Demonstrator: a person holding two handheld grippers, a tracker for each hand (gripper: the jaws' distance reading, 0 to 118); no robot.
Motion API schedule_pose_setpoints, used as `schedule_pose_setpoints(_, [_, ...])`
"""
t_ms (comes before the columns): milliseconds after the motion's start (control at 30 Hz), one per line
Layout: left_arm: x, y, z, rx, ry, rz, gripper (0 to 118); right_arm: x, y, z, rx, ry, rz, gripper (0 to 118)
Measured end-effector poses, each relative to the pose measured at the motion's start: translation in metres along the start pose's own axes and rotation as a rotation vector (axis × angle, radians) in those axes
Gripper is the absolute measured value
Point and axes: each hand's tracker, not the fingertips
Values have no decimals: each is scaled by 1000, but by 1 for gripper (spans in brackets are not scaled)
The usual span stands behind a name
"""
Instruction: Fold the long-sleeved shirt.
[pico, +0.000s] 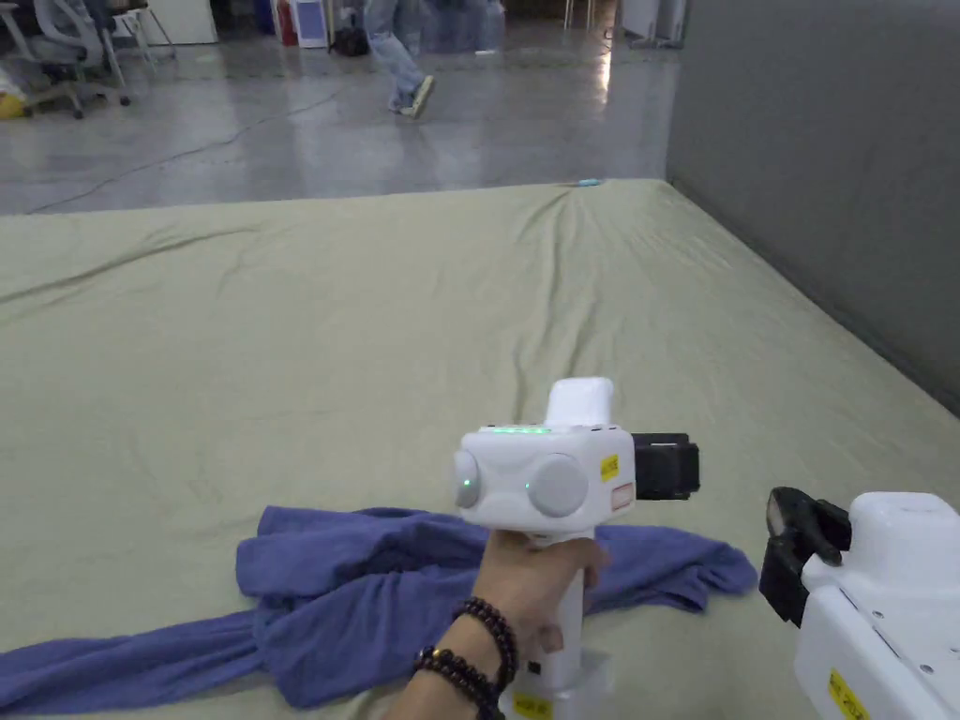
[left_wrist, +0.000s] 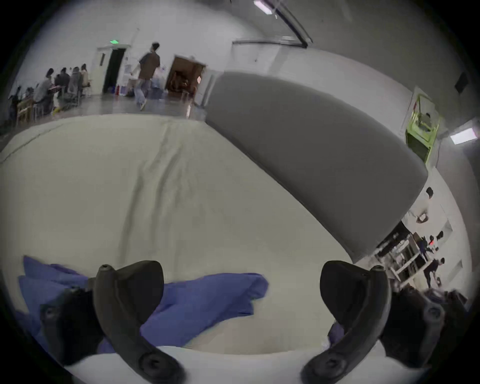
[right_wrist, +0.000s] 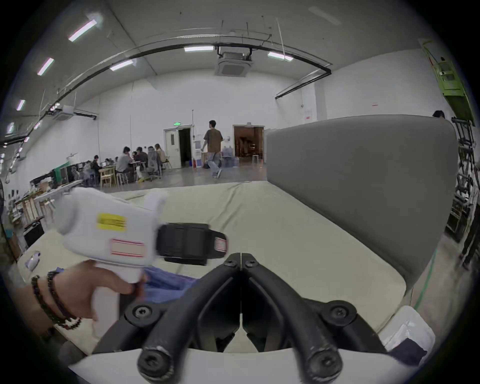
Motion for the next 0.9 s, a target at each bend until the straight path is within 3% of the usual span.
schedule_pose_setpoints(167, [-40,-43,114,182,314,32,116,-28,4,0,16,67,20,0])
schedule_pose_setpoints(300, [-58,-92,194,266,530,-58,114,-52,5,8,38,108,50,0])
schedule_pose_setpoints(367, [-57,-116,227,306,628,-89,105,-62,2,12,56,117,68,0])
schedule_pose_setpoints(400, [-56,-125,241,329,655,-97,93,-66,1,13,60,119,78,0])
schedule_pose_setpoints(467, [-56,-140,259,332,694,-95,18,-75,-3,13,61,121,92,0])
schedule_pose_setpoints(500, [-58,-144,264,313,687,-96,0,-79,-4,13,58,127,98,0])
schedule_pose_setpoints(600, [-67,-151,273,227,654,-90,0,-88,-7,12,34,166,91,0])
schedule_pose_setpoints(867, [-99,-116,259,218,623,-29,0,-93,-4,11,27,187,96,0])
schedule_pose_setpoints(900, [-106,-99,249,174,631,20,16,-92,-5,8,18,189,93,0])
